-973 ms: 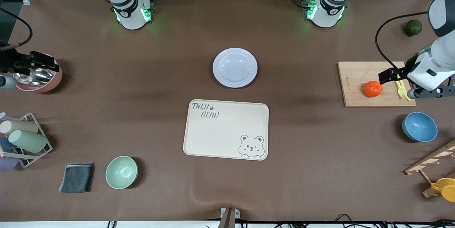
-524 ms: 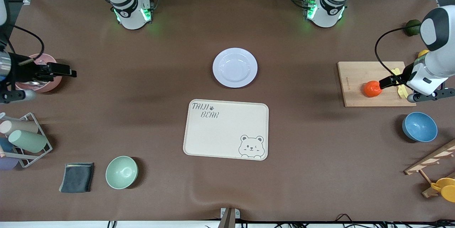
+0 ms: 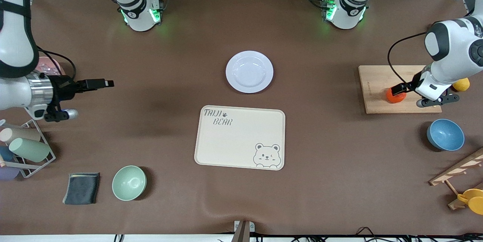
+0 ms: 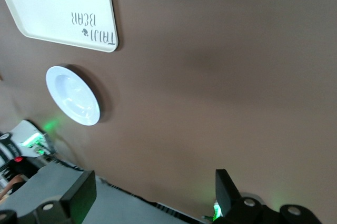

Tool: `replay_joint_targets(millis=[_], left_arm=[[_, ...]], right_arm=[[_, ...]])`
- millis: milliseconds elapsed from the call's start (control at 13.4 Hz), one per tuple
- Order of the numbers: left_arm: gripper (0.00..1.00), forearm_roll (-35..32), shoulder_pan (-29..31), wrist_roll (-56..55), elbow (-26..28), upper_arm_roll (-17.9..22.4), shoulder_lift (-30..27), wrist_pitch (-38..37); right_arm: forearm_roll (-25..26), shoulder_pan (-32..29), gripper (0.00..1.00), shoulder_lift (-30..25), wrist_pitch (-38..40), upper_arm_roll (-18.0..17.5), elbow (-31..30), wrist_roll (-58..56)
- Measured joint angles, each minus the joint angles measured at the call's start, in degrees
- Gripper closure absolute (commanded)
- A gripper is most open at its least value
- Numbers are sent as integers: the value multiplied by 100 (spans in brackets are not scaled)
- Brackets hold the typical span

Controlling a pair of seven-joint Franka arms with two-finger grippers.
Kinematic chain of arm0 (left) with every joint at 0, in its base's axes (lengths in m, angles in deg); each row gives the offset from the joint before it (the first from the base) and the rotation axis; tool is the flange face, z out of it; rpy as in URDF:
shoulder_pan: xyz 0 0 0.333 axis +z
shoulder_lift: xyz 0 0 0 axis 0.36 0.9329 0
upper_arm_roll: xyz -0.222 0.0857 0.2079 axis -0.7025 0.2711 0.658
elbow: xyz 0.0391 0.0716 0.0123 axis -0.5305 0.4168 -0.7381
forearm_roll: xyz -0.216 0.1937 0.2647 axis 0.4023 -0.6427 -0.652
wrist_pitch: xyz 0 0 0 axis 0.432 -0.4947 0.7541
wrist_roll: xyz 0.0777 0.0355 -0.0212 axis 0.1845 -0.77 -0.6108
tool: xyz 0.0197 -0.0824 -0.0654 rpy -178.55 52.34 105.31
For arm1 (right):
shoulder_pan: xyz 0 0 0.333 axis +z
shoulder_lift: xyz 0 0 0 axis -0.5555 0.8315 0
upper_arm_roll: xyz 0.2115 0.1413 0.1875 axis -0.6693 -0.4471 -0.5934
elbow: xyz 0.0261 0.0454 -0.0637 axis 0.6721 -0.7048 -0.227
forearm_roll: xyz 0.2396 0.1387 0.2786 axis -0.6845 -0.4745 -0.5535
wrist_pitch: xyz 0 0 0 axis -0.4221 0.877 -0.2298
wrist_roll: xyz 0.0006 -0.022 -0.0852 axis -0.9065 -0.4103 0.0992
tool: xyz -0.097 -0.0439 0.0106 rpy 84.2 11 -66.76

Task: Place orange and plate with both arms
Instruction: 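Grasp the orange with the left gripper while the right gripper approaches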

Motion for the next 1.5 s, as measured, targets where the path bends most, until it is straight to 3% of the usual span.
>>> replay_joint_targets(millis=[374, 1422, 1497], left_arm=[[0, 0, 215, 0, 17, 0, 400, 285], [0, 0, 519, 0, 88, 0, 1024, 767], [10, 0, 525, 0, 88, 0, 1063, 776]], right_arm=[[-652, 3, 0, 324, -264, -2, -344, -4], [-1400, 174, 0, 700, -1798, -50, -1565, -1419], [-1406, 183, 0, 722, -1895, -50, -1594, -1430]])
